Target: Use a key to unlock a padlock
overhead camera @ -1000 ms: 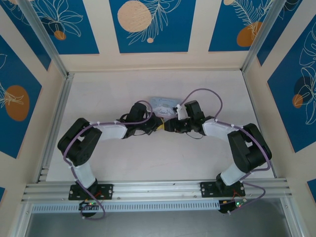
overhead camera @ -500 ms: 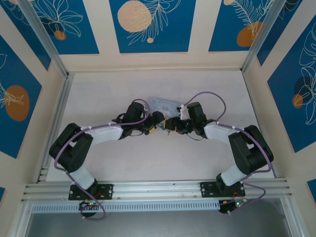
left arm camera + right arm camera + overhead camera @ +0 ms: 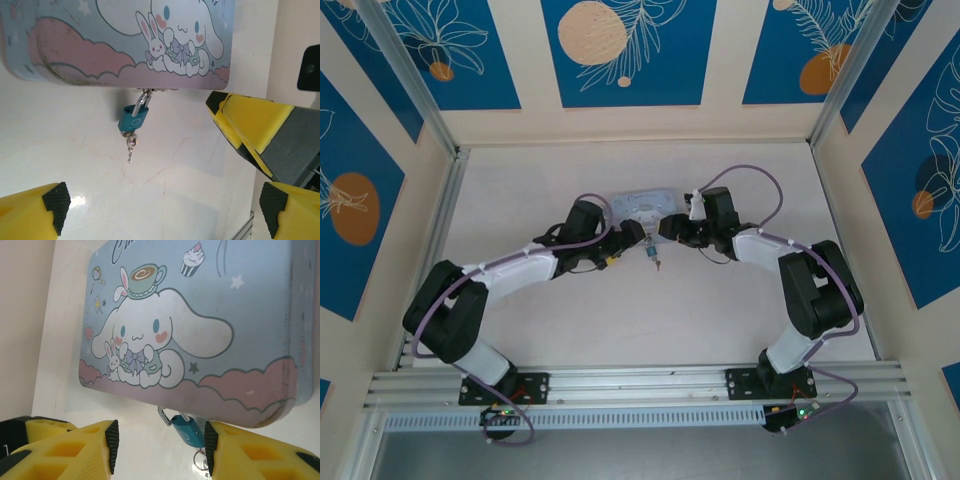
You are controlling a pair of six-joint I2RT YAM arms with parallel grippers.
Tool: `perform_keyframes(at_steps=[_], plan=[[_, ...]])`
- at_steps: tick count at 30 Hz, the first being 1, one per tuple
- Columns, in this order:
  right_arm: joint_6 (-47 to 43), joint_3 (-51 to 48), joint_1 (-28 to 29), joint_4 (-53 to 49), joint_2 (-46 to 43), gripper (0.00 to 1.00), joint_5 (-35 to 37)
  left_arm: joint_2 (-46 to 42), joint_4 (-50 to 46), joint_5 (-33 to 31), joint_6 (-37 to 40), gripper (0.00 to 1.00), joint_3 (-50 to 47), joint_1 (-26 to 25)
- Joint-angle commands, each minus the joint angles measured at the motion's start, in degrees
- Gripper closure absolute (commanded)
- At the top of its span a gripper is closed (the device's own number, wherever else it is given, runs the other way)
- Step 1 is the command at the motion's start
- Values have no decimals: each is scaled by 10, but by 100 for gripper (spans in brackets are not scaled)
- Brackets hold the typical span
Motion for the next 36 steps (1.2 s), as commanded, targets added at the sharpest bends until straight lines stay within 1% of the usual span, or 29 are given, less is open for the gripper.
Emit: perform_keyframes(at_steps=[1,7,13,21,23,26,30,33,36], plan=[[-48,-8,22,-37,-10,50,8,-3,-41,-12,32,1,34,18],[-63,-10,64,-39,30,50,69,24,-67,9,54,0,78,49],[-85,12,79,-51,70,51,84,39,-88,27,74,0,110,72],[-106,35,90,-59,104,54,102,55,-85,49,76,0,118,92],[-111,40,93,-59,111,57,103,60,-85,51,77,0,121,95],[-114,42,98,-61,114,64,110,71,-87,52,82,0,130,99],[-112,38,99,-60,114,78,112,97,-106,43,106,0,158,105],[-107,31,99,-61,107,88,116,122,-150,16,149,0,198,108],[-97,26,98,-61,101,94,116,150,-210,-31,205,0,245,107]])
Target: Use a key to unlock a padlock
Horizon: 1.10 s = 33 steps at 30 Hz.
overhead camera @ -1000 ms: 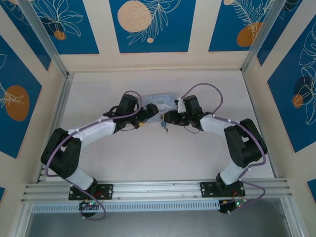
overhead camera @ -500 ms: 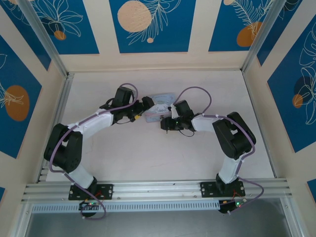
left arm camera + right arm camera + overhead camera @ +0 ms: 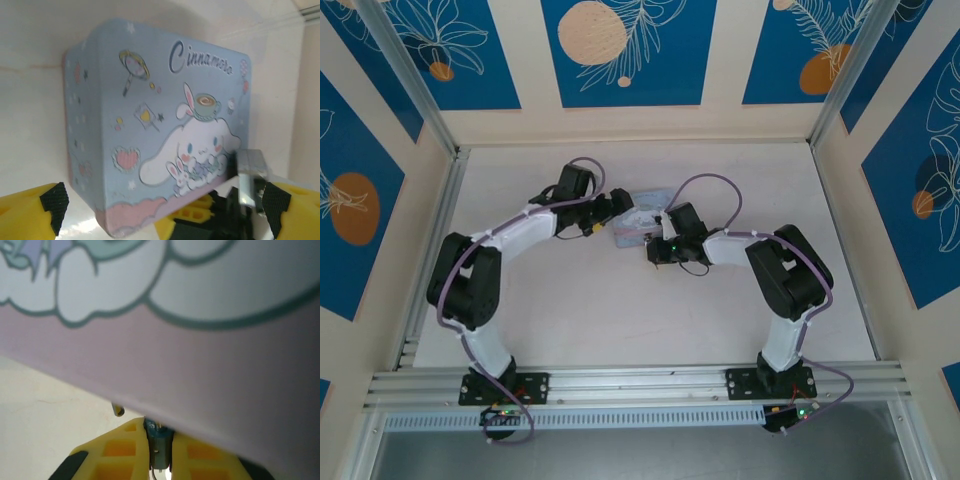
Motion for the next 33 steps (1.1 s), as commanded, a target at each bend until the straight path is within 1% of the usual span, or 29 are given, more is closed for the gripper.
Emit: perform_keyframes(at_steps=[1,4,6,11,14,20,23,27,31,33], plan=[[10,-9,1,-18,-4,96,5,25,-80,-57,83,0,50,7],[29,-11,-2,-24,-9,100,2,45,-125,-106,123,0,79,0],[48,-15,-4,-27,-13,100,1,56,-139,-127,139,0,85,-8],[96,-27,-15,-21,-26,100,-26,73,-149,-168,158,0,73,-31],[123,-33,-22,-15,-29,100,-42,82,-148,-178,159,0,65,-39],[209,-47,-30,11,-29,100,-70,81,-127,-173,137,0,30,-51],[281,-61,-28,44,-30,100,-81,80,-114,-166,121,1,10,-57],[383,-84,-23,106,-26,100,-73,82,-94,-151,100,1,-12,-62],[461,-99,-19,170,-6,100,-60,87,-85,-141,92,3,-20,-64],[495,-100,-19,199,12,100,-58,92,-85,-133,90,6,-19,-65]])
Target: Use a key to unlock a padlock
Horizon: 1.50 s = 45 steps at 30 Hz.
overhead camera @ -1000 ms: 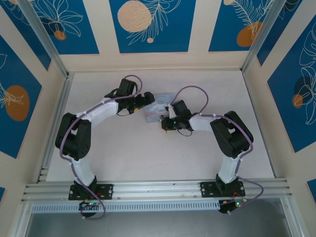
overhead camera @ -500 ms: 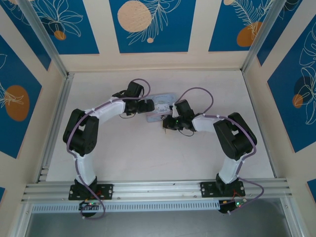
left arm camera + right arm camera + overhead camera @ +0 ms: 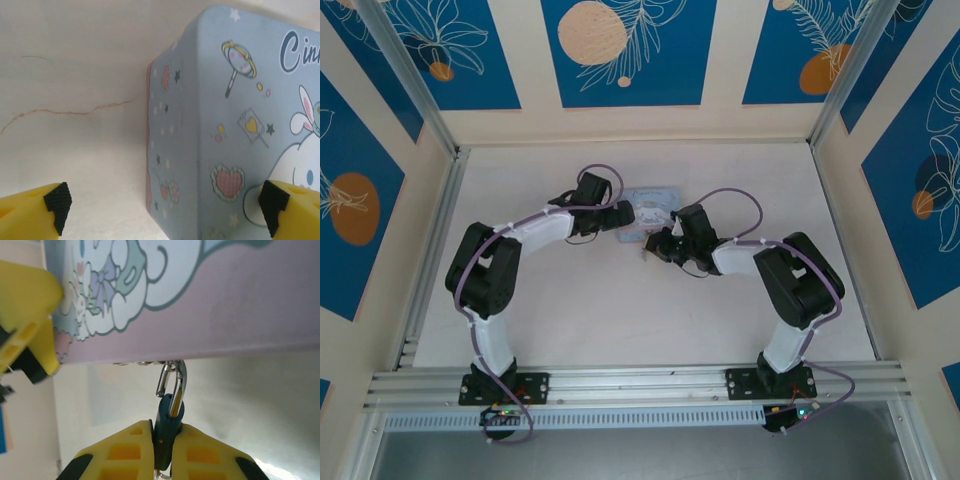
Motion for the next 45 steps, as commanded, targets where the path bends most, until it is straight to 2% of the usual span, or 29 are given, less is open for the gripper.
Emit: perform_keyframes(at_steps=[1,5,14,17,22,27,32,33,38,41,45], plan=[[170,-22,-5,30,58,100,-4,33,-81,32,4,8,-29,-20],[227,-27,-4,82,92,100,8,45,-80,48,-2,13,-29,-20],[294,-43,-8,155,131,100,71,67,-70,66,-21,15,-32,-20],[283,-43,-19,158,125,100,60,55,-66,62,-24,11,-33,-20],[242,-82,-36,93,65,100,76,17,-80,58,-21,6,-18,-18],[234,-154,-88,142,47,100,51,1,-89,59,-24,2,3,-18],[171,-170,-91,134,9,100,39,18,-121,35,4,0,53,-17],[153,-166,-88,129,4,99,35,21,-130,26,12,0,65,-17],[86,-133,-56,119,-10,76,28,30,-161,5,42,0,114,-10],[57,-100,-36,115,2,71,22,36,-174,3,54,0,141,0],[46,-69,-18,132,31,70,24,46,-193,9,70,0,177,13]])
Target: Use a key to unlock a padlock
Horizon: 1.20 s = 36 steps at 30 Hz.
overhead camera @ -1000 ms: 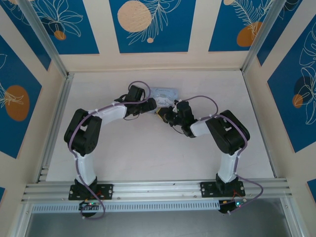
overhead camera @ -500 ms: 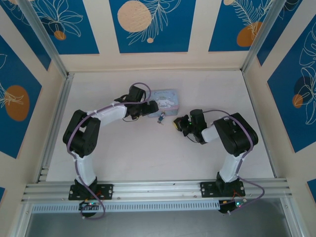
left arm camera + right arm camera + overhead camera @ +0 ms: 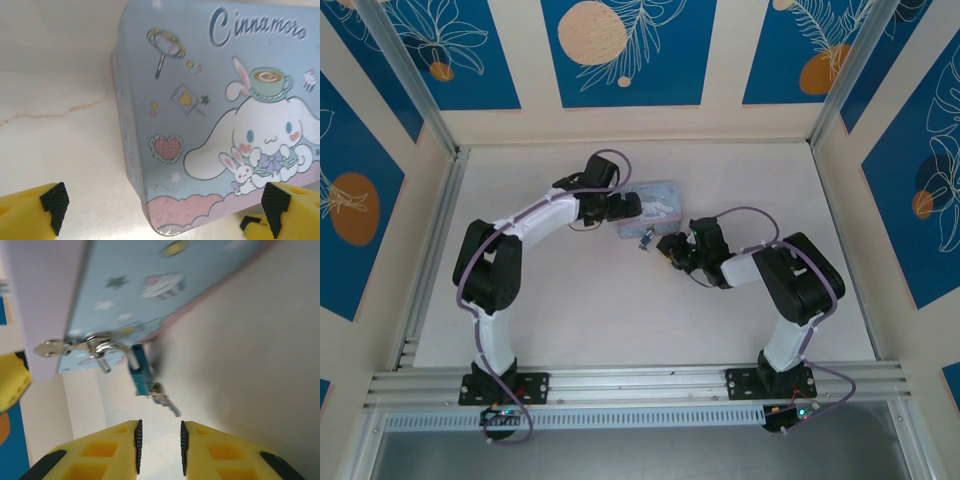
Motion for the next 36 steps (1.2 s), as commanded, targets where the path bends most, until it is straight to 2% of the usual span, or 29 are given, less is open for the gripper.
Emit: perform_keyframes(at_steps=[1,13,17,28,31,36], plan=[[-32,26,12,-8,29,70,-3,19,-38,-6,32,0,37,16],[-9,67,41,16,100,74,63,68,-68,21,59,0,107,43],[-19,74,49,14,107,74,76,78,-67,25,64,0,107,50],[32,63,76,-7,106,78,211,98,-55,28,67,0,81,54],[43,67,77,-16,107,79,223,98,-46,30,62,0,67,54],[41,80,83,-47,96,92,235,98,-36,32,59,1,51,54]])
